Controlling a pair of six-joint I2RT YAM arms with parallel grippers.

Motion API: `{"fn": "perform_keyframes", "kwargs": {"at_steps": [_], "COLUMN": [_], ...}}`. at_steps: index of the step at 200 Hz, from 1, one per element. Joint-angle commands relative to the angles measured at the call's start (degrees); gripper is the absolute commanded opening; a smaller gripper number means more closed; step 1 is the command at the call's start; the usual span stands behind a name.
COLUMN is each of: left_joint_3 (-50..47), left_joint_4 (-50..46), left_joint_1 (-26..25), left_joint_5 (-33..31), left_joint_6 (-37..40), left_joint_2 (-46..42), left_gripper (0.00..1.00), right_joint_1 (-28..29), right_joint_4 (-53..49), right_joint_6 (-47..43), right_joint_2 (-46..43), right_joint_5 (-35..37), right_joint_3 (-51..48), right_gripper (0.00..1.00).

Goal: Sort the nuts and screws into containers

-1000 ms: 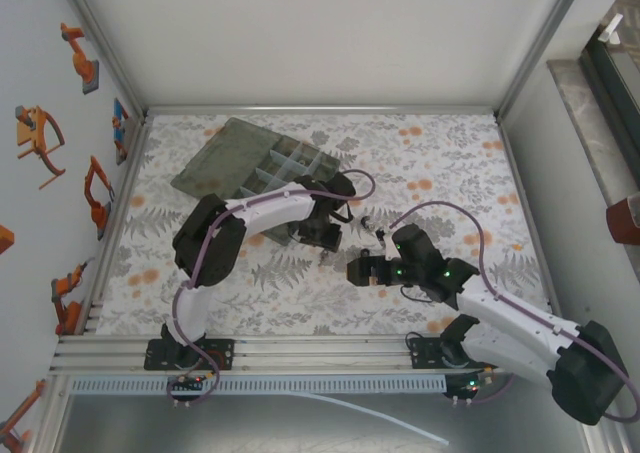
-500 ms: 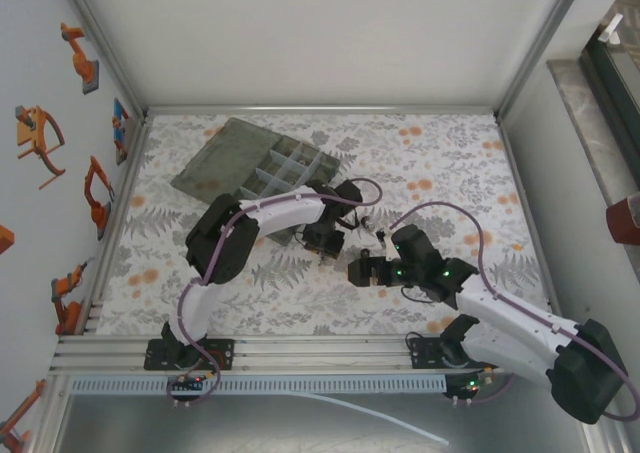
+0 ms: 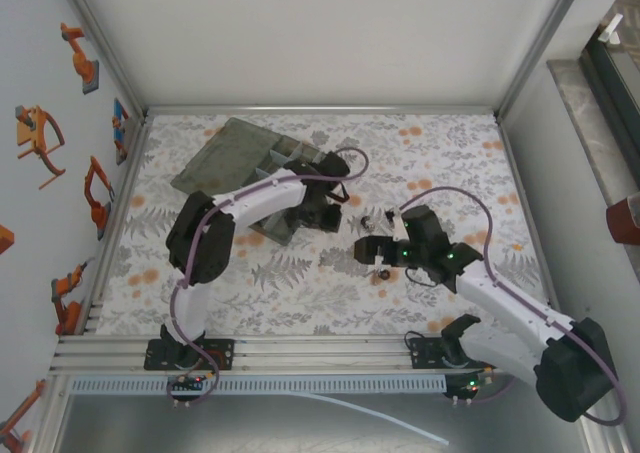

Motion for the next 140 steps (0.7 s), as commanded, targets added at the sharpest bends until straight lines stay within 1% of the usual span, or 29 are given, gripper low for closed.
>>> {"fn": "perform_keyframes", "kwargs": {"at_steps": [1, 21, 45, 73, 104, 126, 140], "left_joint_3": [4.3, 7.5, 10.9, 14.2, 17.6, 19.7, 22.9], "left_joint_4": [1.0, 0.8, 0.8, 0.5, -0.1, 2.6, 4.2], "left_joint_1": [4.2, 8.2, 12.5, 16.4, 19.1, 20.2, 20.3], "left_joint_5": [2.4, 3.5, 4.2, 4.5, 4.2, 5.3, 4.9], "left_joint_6": [1.5, 2.4, 3.2, 3.7, 4.1, 5.1, 6.7], "left_joint_2": [-3.9, -4.2, -3.7, -2.1, 1.9, 6.0, 9.4], "left_gripper": [0.23, 0.23, 0.23, 0.22, 0.22, 0.22, 0.22], "right_joint_1": [-4.0, -6.5, -8.2, -9.9, -11.8, -13.5, -14.0], "right_joint_4": [0.1, 0.2, 0.1, 0.1, 2.0, 5.3, 7.3], "right_joint_6": [-3.8, -6.1, -8.3, -11.0, -13.1, -12.3, -11.9], "right_joint_2": [2.6, 6.0, 10.5, 16.2, 23.3, 28.8, 31.5], "right_joint_5": [-4.0, -4.7, -5.2, -6.4, -7.5, -9.7, -10.8], "right_joint_3": [4.4, 8.4, 13.2, 18.1, 21.6, 23.0, 23.8], "right_gripper": [1.00, 1.00, 1.00, 1.00, 1.00, 0.99, 0.99]}}
